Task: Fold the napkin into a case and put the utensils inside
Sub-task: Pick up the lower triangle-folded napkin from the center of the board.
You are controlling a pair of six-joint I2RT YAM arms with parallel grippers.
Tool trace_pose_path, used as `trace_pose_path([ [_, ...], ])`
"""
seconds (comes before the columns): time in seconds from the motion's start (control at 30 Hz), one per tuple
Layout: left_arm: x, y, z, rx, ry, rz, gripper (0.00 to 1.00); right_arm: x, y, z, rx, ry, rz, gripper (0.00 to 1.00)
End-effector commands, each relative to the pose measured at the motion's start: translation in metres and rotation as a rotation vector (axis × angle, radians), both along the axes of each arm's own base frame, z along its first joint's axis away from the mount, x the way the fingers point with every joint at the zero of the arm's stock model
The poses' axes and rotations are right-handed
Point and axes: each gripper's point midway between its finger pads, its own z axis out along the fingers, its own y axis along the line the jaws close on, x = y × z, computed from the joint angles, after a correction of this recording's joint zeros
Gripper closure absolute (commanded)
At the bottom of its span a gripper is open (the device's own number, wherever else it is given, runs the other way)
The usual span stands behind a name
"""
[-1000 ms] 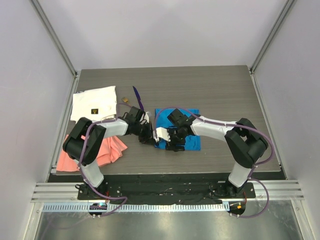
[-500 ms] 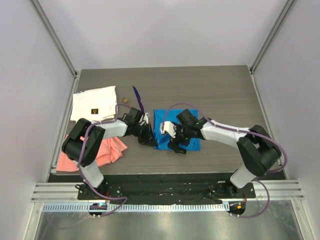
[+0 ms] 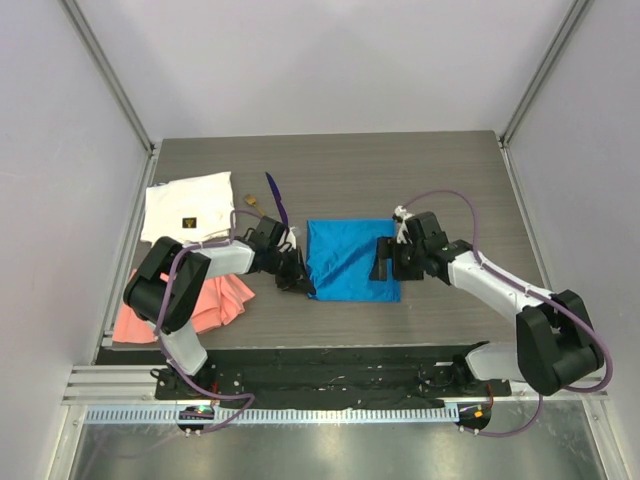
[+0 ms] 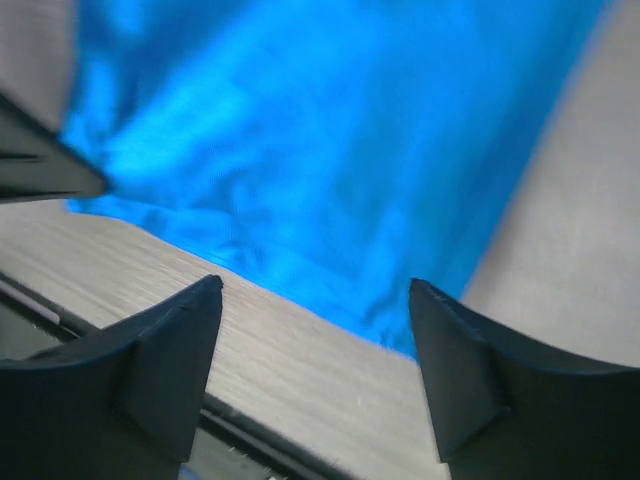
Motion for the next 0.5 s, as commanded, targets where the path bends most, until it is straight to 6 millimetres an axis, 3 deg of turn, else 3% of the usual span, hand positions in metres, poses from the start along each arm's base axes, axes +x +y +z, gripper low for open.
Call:
trace_pose_path([
  [0.0,0.004,-0.003,0.016,-0.042,-0.041,0.004,1.00,-0.023,-0.022,-0.016,0.016,0.163,-0.313,0.27],
  [0.07,0.004,-0.003,0.017,-0.044,-0.040,0.004,1.00,-0.022,-0.029,-0.010,0.013,0.126,-0.358,0.27],
  [0.23,0.005,-0.003,0.018,-0.043,-0.044,0.008,0.98,-0.029,-0.050,-0.022,-0.073,0.138,-0.435,0.28],
  [0.27,0.005,-0.004,0.018,-0.043,-0.041,0.008,0.98,-0.030,-0.052,-0.024,-0.082,0.147,-0.448,0.32],
  [0.47,0.007,-0.004,0.019,-0.050,-0.049,0.022,0.77,-0.026,-0.050,-0.034,-0.101,0.187,-0.461,0.37],
])
